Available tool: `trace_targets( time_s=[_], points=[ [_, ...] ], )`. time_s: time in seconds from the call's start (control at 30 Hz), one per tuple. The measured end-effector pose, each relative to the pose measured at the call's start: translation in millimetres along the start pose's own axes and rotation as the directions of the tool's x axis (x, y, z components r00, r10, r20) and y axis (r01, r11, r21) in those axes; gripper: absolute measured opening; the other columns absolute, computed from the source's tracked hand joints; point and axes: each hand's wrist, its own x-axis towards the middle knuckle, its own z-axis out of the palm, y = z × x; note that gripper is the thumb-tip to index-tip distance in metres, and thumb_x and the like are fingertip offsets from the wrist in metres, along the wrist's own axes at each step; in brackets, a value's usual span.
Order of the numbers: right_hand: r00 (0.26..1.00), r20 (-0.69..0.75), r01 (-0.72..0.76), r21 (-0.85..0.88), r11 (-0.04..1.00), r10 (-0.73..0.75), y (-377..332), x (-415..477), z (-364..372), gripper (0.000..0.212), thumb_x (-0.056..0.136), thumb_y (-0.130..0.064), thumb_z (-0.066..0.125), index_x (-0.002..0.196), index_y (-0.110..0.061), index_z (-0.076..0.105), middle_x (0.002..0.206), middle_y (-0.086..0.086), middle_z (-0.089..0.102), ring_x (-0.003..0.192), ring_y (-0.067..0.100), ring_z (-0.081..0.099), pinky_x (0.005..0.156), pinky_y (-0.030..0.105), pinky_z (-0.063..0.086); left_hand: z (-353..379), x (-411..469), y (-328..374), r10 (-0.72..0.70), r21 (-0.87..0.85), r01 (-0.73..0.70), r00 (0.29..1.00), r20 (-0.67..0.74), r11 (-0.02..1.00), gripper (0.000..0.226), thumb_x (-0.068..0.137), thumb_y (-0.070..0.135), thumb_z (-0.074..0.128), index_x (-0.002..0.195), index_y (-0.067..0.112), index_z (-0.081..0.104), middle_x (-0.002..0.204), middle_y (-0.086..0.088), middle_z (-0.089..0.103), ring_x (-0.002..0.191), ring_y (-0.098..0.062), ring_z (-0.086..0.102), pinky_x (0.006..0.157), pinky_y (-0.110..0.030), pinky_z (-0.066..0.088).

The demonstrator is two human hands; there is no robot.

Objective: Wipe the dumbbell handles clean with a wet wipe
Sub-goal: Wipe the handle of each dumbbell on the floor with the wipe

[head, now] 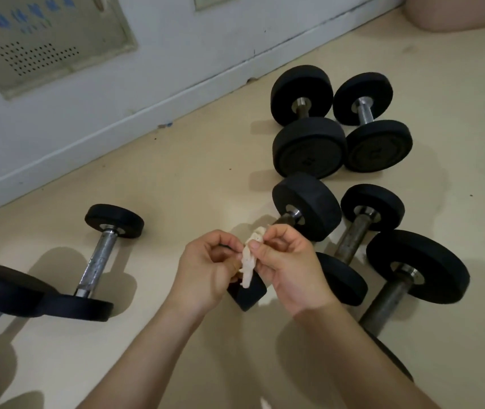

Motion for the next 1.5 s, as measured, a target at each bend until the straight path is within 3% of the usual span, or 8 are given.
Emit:
trace_targets(
  time_s=[0.37, 0.63, 0.8, 0.97, 1.07, 1.23, 1.37, 1.5],
  points=[
    [0.989, 0.107, -0.023, -0.556, 0.831, 0.1, -18, 3, -15, 0.033, 0.078, 0.002, 0.07, 0.107, -0.013, 0.066, 0.094, 0.017, 0.069, 0.083, 0.031, 0.064, 0.082, 0.044, 0.053, 0, 19, -10, -0.033, -0.12, 0.027, 0.998, -0.047, 0.992, 0.02, 0.085, -0.008, 0.051, 0.088, 0.008, 0.063, 0.064, -0.005, 0.059, 0.06, -0.016, 0.055, 0.058, -0.027, 0.045],
    [0.99, 0.017, -0.126, -0.339, 0.932, 0.141, -12, 6, -16, 0.014, 0.088, -0.008, 0.059, 0.097, 0.004, 0.059, 0.086, 0.017, 0.061, 0.074, 0.022, 0.058, 0.057, 0.025, 0.046, 1, 24, -9, 0.028, -0.129, 0.002, 0.972, 0.233, 0.992, 0.029, 0.081, 0.035, 0.069, 0.1, 0.014, 0.066, 0.077, -0.015, 0.069, 0.068, -0.021, 0.064, 0.064, -0.032, 0.052],
    [0.998, -0.005, -0.068, -0.327, 0.943, 0.07, -13, 6, -20, 0.013, 0.082, 0.001, 0.064, 0.087, -0.007, 0.055, 0.071, 0.008, 0.055, 0.054, 0.011, 0.049, 0.046, 0.018, 0.039, -4, 41, -15, 0.148, -0.022, -0.146, 0.984, 0.095, 0.989, 0.011, 0.085, 0.007, 0.068, 0.079, 0.014, 0.073, 0.068, -0.003, 0.07, 0.061, -0.016, 0.064, 0.057, -0.027, 0.051],
    [0.966, -0.2, -0.006, -0.648, 0.762, -0.162, -17, 10, -27, 0.013, 0.084, -0.002, 0.064, 0.087, -0.015, 0.065, 0.085, -0.002, 0.066, 0.068, 0.008, 0.061, 0.059, 0.017, 0.049, -19, 76, -41, 0.307, 0.391, -0.418, 0.897, 0.317, 0.82, 0.005, 0.08, 0.034, 0.07, 0.084, 0.031, 0.071, 0.089, 0.014, 0.07, 0.088, 0.003, 0.061, 0.081, -0.023, 0.047],
    [0.893, -0.351, -0.039, -0.683, 0.729, -0.281, -14, 17, -33, 0.016, 0.085, -0.005, 0.063, 0.084, -0.02, 0.068, 0.092, -0.006, 0.067, 0.087, 0.008, 0.066, 0.074, 0.026, 0.057, -30, 85, -60, 0.19, 0.583, -0.476, 0.854, 0.484, 0.659, 0.058, 0.062, 0.073, 0.059, 0.108, 0.038, 0.065, 0.125, 0.005, 0.054, 0.122, -0.008, 0.045, 0.102, -0.025, 0.035],
    [0.925, -0.307, -0.053, -0.691, 0.721, -0.226, 1, 31, -28, 0.017, 0.089, -0.023, 0.061, 0.076, -0.032, 0.067, 0.088, 0.005, 0.07, 0.09, 0.021, 0.065, 0.081, 0.034, 0.056, -36, 92, -61, 0.117, 0.546, -0.351, 0.901, 0.417, 0.76, 0.083, 0.051, 0.079, 0.059, 0.121, 0.036, 0.053, 0.124, 0.015, 0.045, 0.116, -0.003, 0.044, 0.087, -0.005, 0.029],
    [0.904, -0.246, -0.057, -0.879, 0.473, -0.349, 15, 71, -31, 0.019, 0.092, -0.02, 0.058, 0.108, -0.019, 0.068, 0.104, -0.003, 0.068, 0.093, 0.004, 0.06, 0.073, 0.006, 0.041, -50, 111, -57, -0.063, 0.537, -0.2, 0.9, 0.431, 0.82, 0.097, 0.048, 0.08, 0.059, 0.132, 0.035, 0.044, 0.127, 0.014, 0.048, 0.119, -0.006, 0.044, 0.096, -0.021, 0.037],
    [0.817, -0.28, -0.129, -0.941, 0.313, -0.504, 30, 106, -35, 0.017, 0.091, -0.018, 0.06, 0.105, -0.021, 0.069, 0.104, -0.004, 0.068, 0.092, 0.007, 0.061, 0.073, 0.012, 0.043, -69, 125, -59, 0.078, 0.385, -0.243, 0.914, 0.398, 0.89, 0.053, 0.066, 0.065, 0.071, 0.112, 0.041, 0.062, 0.126, 0.014, 0.056, 0.12, -0.002, 0.048, 0.106, -0.031, 0.039]
  ],
)
